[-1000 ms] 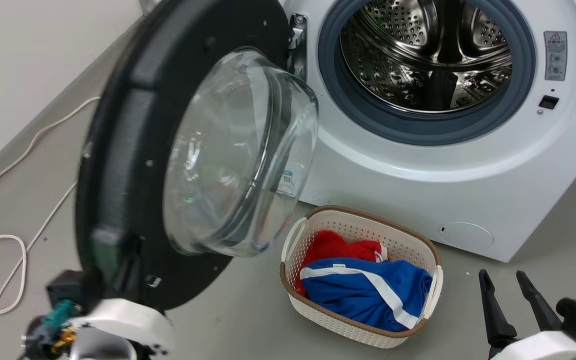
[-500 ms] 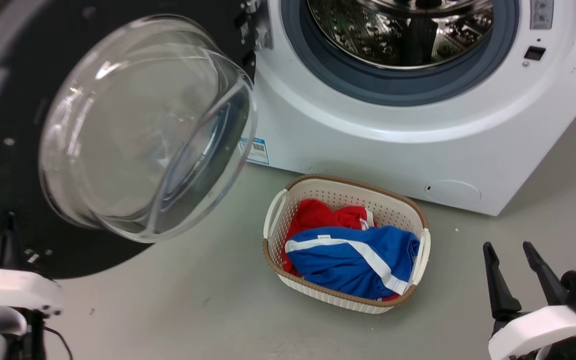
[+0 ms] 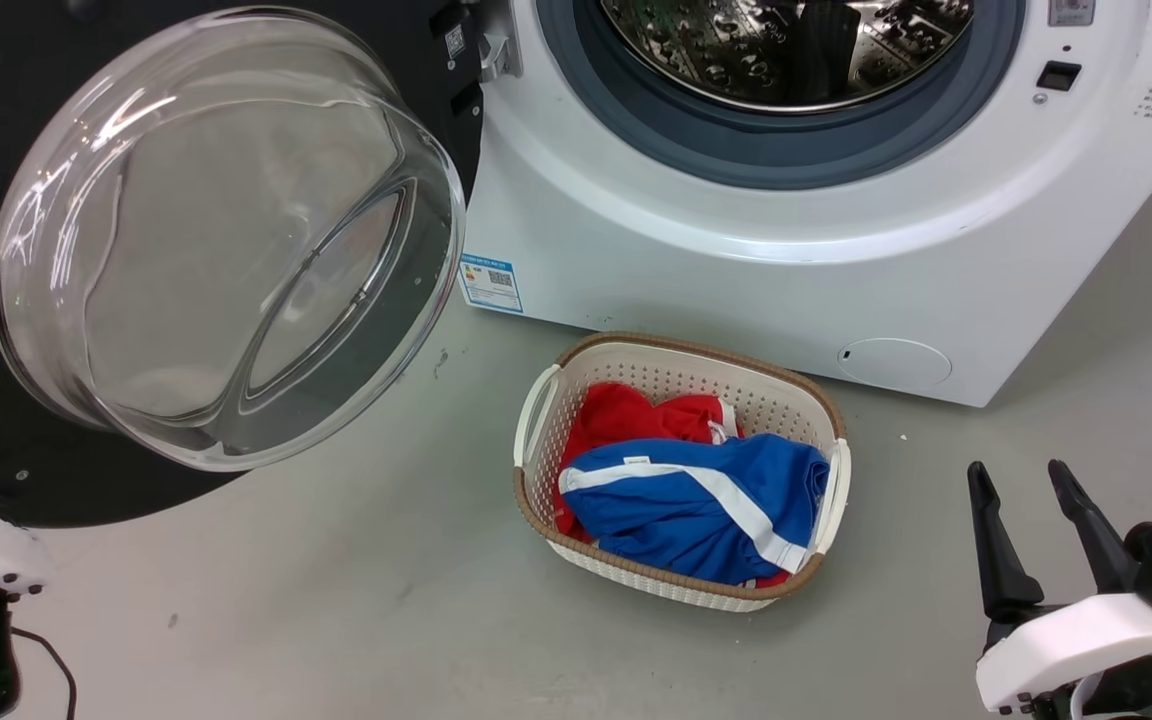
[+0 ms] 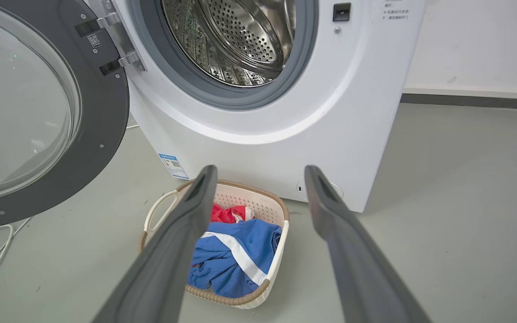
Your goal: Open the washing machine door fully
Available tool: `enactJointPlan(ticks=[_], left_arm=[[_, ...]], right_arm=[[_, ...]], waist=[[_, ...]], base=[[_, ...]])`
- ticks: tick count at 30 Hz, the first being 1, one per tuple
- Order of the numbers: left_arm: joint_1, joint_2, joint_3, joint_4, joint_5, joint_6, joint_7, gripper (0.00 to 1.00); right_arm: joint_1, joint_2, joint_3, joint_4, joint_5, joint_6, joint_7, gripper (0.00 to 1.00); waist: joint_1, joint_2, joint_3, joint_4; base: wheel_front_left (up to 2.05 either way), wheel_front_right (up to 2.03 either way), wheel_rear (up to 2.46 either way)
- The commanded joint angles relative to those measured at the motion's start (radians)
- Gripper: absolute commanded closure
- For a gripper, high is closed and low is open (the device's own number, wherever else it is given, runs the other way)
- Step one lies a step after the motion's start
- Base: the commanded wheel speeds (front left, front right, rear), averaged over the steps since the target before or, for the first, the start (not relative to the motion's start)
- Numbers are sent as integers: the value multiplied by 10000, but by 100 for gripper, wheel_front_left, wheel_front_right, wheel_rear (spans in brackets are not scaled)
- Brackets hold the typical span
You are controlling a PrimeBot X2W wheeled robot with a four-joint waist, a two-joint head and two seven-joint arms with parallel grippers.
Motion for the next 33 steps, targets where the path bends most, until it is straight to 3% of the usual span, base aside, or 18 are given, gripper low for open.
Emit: enactJointPlan(ticks=[1, 9, 19, 25, 27, 30, 32, 33], left_arm=[[-48, -42, 16, 24, 43, 72, -97, 100], [954, -433, -188, -895, 486, 502, -317, 100], [3045, -805, -985, -3434, 1194, 1613, 184, 100], [3707, -997, -1802, -4402, 1701, 2009, 637, 100], [3706, -1062, -2102, -4568, 1850, 2043, 795, 71], [3496, -1035, -2487, -4637, 2044, 1918, 986, 49], [3366, -1111, -2743, -4644, 2130, 1838, 1092, 9], [3284, -1114, -2828, -4620, 2179, 1797, 1116, 0]], right_arm=[[-56, 8, 1, 41, 2, 1, -72, 0], [315, 7, -76, 304, 349, 1, -323, 0], [799, 7, -33, 472, 522, 1, -448, 0], [947, 7, -63, 362, 468, 1, -408, 0], [989, 7, -40, 316, 446, 1, -378, 0], [1047, 8, -6, 268, 480, 1, -326, 0], [1058, 7, -4, 218, 476, 1, -333, 0], [1060, 7, 14, 209, 467, 1, -312, 0]], waist=[[-1, 0, -79, -11], [-1, 0, -898, 36], [-1, 0, -1929, 17], [-1, 0, -2213, -42], [-1, 0, -2277, -120], [-1, 0, -2371, -335], [-1, 0, -2398, -545], [-1, 0, -2410, -667]], base=[[0, 0, 0], [0, 0, 0], [0, 0, 0], [0, 0, 0], [0, 0, 0], [0, 0, 0], [0, 0, 0], [0, 0, 0]])
